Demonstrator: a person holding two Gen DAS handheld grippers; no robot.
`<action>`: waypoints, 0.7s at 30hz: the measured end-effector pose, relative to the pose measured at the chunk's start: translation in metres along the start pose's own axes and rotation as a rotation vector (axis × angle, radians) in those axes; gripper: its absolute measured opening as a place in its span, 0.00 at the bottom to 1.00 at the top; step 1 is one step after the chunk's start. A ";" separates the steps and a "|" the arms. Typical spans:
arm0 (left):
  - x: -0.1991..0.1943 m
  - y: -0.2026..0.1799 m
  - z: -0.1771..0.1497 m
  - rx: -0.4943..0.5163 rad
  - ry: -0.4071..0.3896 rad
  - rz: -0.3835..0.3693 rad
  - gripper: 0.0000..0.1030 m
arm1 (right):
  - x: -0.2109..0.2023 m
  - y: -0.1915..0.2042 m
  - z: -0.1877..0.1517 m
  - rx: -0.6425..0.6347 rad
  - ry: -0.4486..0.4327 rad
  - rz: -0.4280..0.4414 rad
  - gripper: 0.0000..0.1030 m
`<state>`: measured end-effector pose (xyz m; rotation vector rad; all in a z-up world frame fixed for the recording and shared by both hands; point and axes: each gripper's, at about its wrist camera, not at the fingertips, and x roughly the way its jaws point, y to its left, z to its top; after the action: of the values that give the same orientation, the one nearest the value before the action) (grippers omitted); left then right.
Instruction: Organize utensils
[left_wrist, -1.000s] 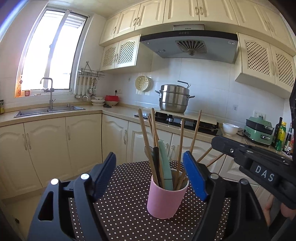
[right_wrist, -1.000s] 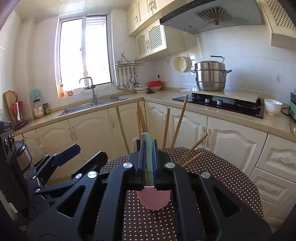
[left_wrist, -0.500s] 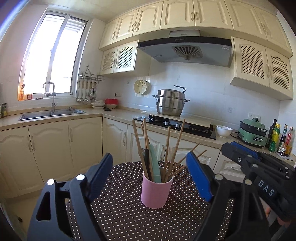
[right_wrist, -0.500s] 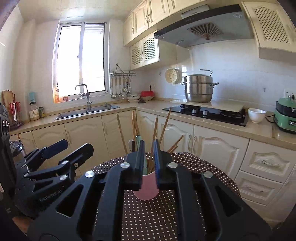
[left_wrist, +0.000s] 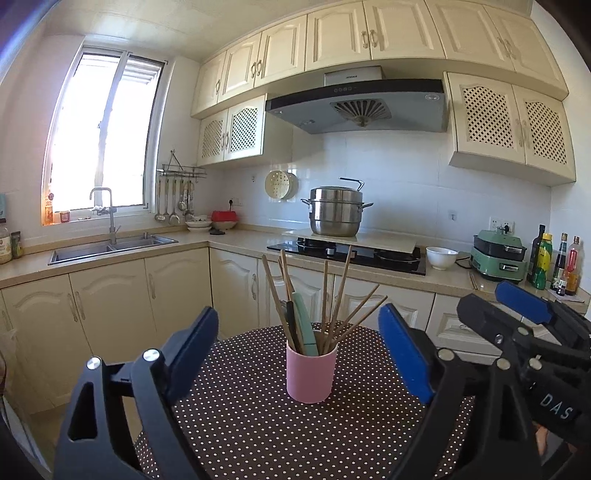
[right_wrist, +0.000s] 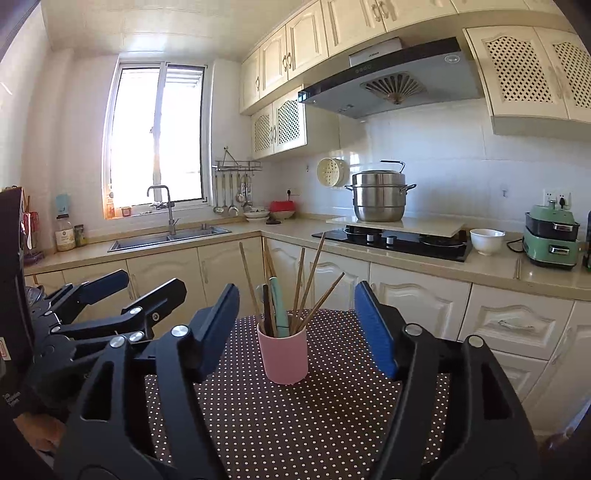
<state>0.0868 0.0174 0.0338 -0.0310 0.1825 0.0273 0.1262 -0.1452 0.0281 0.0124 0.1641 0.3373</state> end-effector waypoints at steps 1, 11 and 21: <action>-0.003 -0.001 0.001 0.001 -0.008 -0.002 0.84 | -0.003 0.000 0.000 -0.001 -0.005 -0.001 0.65; -0.020 -0.007 0.004 0.024 -0.036 0.006 0.84 | -0.022 -0.001 -0.001 -0.027 -0.045 -0.035 0.69; -0.024 -0.005 0.006 0.018 -0.050 0.007 0.85 | -0.027 0.001 -0.002 -0.048 -0.061 -0.069 0.77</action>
<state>0.0639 0.0116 0.0439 -0.0120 0.1329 0.0338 0.1007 -0.1531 0.0309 -0.0307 0.0961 0.2718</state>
